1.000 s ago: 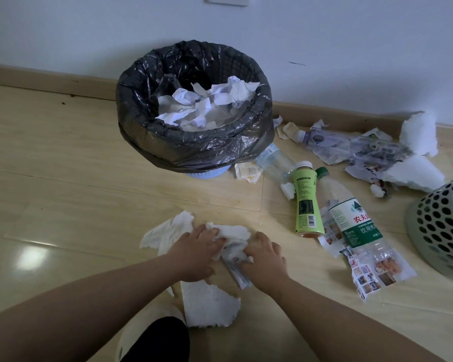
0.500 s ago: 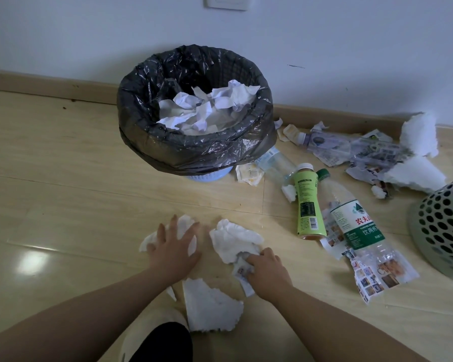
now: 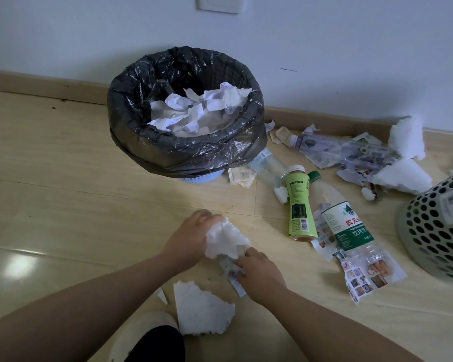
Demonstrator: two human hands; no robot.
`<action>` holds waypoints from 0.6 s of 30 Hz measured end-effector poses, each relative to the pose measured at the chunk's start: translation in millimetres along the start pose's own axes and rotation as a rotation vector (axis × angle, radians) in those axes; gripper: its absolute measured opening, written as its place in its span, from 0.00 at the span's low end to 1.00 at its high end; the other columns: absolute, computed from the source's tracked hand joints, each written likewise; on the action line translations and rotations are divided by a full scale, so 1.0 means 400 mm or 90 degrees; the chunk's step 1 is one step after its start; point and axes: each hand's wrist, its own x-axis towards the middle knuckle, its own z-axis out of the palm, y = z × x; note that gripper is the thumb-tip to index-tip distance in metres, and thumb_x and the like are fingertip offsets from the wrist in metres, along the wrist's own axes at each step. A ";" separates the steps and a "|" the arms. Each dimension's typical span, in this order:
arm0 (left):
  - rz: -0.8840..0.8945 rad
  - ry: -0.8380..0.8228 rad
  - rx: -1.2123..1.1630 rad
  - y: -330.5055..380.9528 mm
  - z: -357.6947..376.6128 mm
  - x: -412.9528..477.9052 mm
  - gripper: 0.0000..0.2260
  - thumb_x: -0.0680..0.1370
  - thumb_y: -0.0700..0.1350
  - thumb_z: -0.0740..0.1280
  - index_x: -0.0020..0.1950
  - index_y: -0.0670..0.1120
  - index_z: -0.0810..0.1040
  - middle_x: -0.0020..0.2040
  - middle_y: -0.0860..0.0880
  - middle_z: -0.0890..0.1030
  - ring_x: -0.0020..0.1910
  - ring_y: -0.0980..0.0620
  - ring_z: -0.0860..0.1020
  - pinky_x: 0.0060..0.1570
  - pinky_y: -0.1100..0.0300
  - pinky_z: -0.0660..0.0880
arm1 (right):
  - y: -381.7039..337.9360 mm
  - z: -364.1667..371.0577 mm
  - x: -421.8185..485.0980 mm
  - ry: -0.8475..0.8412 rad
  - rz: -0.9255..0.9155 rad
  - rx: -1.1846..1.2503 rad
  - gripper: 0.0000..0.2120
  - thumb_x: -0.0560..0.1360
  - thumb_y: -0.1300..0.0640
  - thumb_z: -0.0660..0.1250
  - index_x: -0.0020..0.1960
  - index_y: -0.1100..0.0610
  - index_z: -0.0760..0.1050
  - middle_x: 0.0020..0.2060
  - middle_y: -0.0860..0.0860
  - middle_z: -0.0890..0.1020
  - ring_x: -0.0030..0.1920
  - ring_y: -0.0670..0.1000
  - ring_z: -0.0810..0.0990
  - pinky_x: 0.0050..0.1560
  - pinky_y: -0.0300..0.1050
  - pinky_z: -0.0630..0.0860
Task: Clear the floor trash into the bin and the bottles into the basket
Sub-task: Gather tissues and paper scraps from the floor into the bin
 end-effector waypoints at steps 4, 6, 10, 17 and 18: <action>0.103 -0.245 0.325 0.011 0.015 0.005 0.31 0.77 0.35 0.60 0.75 0.58 0.55 0.77 0.51 0.49 0.66 0.43 0.64 0.50 0.55 0.72 | -0.001 -0.006 -0.008 -0.014 -0.033 -0.061 0.15 0.79 0.56 0.58 0.65 0.54 0.72 0.59 0.55 0.72 0.59 0.57 0.71 0.54 0.48 0.71; 0.082 -0.239 0.316 0.005 0.018 0.014 0.25 0.77 0.37 0.60 0.72 0.55 0.62 0.74 0.50 0.56 0.62 0.45 0.66 0.49 0.55 0.71 | 0.006 -0.009 -0.013 -0.021 -0.021 -0.071 0.14 0.79 0.56 0.58 0.63 0.57 0.72 0.58 0.56 0.72 0.59 0.57 0.71 0.54 0.48 0.71; 0.032 -0.223 0.243 -0.012 0.025 0.019 0.12 0.77 0.39 0.59 0.61 0.45 0.72 0.56 0.48 0.68 0.46 0.51 0.66 0.38 0.62 0.65 | 0.037 -0.010 -0.018 -0.031 0.011 -0.038 0.12 0.78 0.57 0.59 0.59 0.58 0.75 0.58 0.56 0.73 0.58 0.56 0.72 0.52 0.45 0.70; -0.066 -0.212 0.076 -0.046 0.018 0.002 0.09 0.77 0.49 0.62 0.51 0.45 0.75 0.40 0.52 0.68 0.42 0.52 0.68 0.34 0.66 0.61 | 0.034 -0.024 -0.004 -0.036 0.071 0.064 0.10 0.78 0.58 0.59 0.58 0.58 0.72 0.57 0.57 0.72 0.56 0.56 0.75 0.45 0.42 0.68; -0.078 -0.187 0.051 -0.046 0.013 0.001 0.08 0.77 0.51 0.61 0.45 0.47 0.74 0.37 0.52 0.69 0.40 0.53 0.69 0.33 0.68 0.60 | 0.032 -0.025 -0.003 -0.030 0.074 0.077 0.08 0.78 0.58 0.58 0.56 0.57 0.71 0.57 0.57 0.72 0.55 0.56 0.75 0.45 0.42 0.67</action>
